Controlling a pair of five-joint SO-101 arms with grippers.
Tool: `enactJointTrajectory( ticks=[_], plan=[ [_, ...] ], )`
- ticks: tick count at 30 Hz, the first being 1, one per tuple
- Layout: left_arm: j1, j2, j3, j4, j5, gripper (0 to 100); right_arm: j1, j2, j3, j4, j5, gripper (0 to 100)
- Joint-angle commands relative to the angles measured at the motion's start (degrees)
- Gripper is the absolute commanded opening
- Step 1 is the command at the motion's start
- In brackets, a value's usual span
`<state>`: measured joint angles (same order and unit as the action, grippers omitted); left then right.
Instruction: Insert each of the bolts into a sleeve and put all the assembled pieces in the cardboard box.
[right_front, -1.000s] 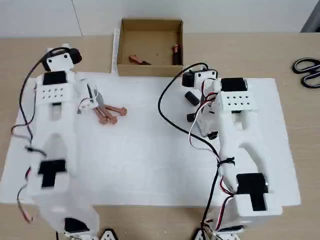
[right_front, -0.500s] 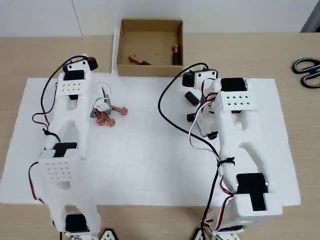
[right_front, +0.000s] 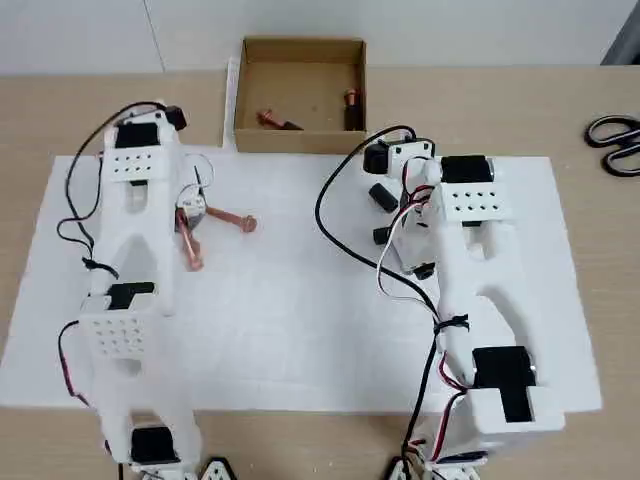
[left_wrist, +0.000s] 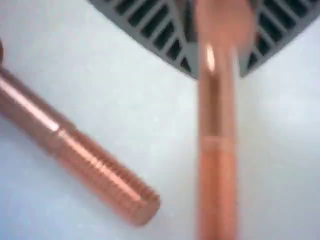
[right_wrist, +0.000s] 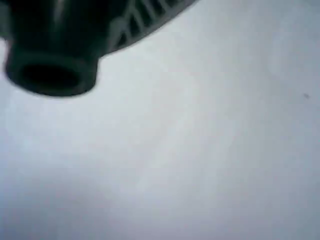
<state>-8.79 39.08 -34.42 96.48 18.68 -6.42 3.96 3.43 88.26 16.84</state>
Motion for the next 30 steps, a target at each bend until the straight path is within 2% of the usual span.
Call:
enactJointTrajectory(
  ticks=[1, 12, 22, 26, 30],
  plan=[
    [0.1, -0.9, -5.1, 3.3, -1.1, 4, 0.3, -0.6, -2.5, 0.0, -0.7, 0.6],
    [1.8, -0.9, -6.0, 3.9, -9.2, 4, 0.3, -0.2, -2.5, -0.1, -0.7, 0.6],
    [6.9, -1.2, -5.7, 4.0, -17.1, 4, 0.6, -0.2, -2.5, -0.2, -0.7, 0.6],
    [8.4, -6.3, -2.5, 4.0, -18.5, 4, 0.6, -0.2, -2.5, -0.2, -0.7, 0.6],
    [11.3, -14.8, 5.7, 4.0, -23.7, 4, 0.6, -0.2, -2.5, -0.2, -0.7, 0.6]
  ],
)
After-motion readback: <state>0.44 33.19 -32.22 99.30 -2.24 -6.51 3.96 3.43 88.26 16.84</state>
